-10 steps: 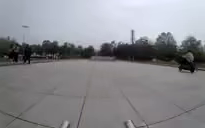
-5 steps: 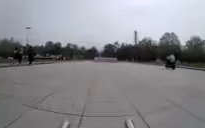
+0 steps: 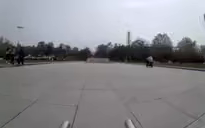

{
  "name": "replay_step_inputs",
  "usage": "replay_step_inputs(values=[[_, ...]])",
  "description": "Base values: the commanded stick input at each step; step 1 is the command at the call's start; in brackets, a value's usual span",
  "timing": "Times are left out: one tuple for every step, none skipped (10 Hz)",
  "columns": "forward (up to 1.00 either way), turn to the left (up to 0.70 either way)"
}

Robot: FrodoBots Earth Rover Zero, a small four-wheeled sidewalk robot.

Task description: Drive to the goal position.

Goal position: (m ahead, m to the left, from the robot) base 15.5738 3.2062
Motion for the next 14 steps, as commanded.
replay_step_inputs(values=[[1.00,0.00],[1.00,0.00],[1.00,0.00],[1.00,0.00],[1.00,0.00],[1.00,0.00],[1.00,0.00],[1.00,0.00],[1.00,0.00],[1.00,0.00],[1.00,0.03],[1.00,0.00],[1.00,0.00],[1.00,0.00]])
